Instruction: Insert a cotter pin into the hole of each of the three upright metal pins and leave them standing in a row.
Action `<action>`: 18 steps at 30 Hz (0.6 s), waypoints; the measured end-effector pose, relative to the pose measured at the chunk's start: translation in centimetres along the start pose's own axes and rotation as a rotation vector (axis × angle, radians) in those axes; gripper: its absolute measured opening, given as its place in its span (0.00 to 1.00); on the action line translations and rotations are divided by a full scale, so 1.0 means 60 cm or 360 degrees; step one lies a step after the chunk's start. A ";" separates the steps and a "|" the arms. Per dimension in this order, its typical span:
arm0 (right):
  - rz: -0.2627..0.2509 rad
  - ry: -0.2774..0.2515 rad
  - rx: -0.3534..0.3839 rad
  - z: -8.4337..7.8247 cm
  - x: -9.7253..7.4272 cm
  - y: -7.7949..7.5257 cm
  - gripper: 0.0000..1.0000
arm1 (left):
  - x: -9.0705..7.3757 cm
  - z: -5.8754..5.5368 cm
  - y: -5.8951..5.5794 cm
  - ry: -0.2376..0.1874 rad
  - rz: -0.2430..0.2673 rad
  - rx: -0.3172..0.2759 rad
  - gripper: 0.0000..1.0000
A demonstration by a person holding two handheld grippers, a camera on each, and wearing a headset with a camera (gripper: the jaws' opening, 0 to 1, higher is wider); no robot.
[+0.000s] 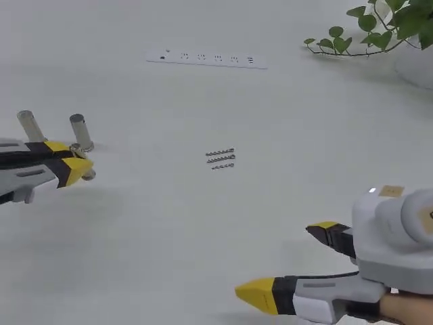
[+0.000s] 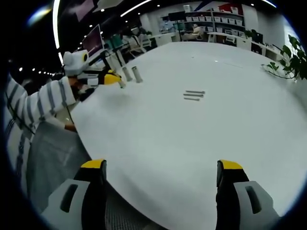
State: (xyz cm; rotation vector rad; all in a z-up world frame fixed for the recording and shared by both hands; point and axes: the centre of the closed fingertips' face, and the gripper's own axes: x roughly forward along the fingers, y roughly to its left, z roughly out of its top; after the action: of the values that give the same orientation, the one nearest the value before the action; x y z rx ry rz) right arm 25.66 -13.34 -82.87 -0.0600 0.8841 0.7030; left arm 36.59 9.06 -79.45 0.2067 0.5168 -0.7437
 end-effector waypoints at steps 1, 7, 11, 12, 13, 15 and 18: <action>0.0000 -0.0001 0.0001 0.000 0.000 0.000 0.97 | 0.002 0.000 -0.006 0.0001 -0.0011 0.0008 0.06; -0.0001 -0.0005 0.0003 0.000 -0.001 0.000 0.97 | 0.015 -0.001 -0.042 0.0029 -0.0107 0.0020 0.07; 0.0000 -0.0010 0.0008 0.002 -0.001 0.000 0.98 | 0.022 -0.005 -0.062 0.0041 -0.0166 0.0014 0.07; 0.0000 -0.0012 0.0008 0.002 -0.001 0.000 0.98 | 0.024 -0.006 -0.064 0.0046 -0.0170 0.0018 0.07; 0.0001 -0.0013 0.0006 0.003 -0.001 0.001 0.98 | 0.026 -0.008 -0.068 0.0055 -0.0178 0.0024 0.07; 0.0003 -0.0016 0.0003 0.004 -0.001 0.001 0.98 | 0.030 -0.012 -0.073 0.0066 -0.0190 0.0025 0.07; 0.0006 -0.0022 -0.0002 0.006 -0.001 0.002 0.98 | 0.034 -0.017 -0.077 0.0079 -0.0202 0.0038 0.07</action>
State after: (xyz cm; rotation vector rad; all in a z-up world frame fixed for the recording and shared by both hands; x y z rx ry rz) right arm 25.77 -13.15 -82.57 -0.0547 0.8708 0.7070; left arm 34.25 4.87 -81.38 0.2163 0.5721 -0.8701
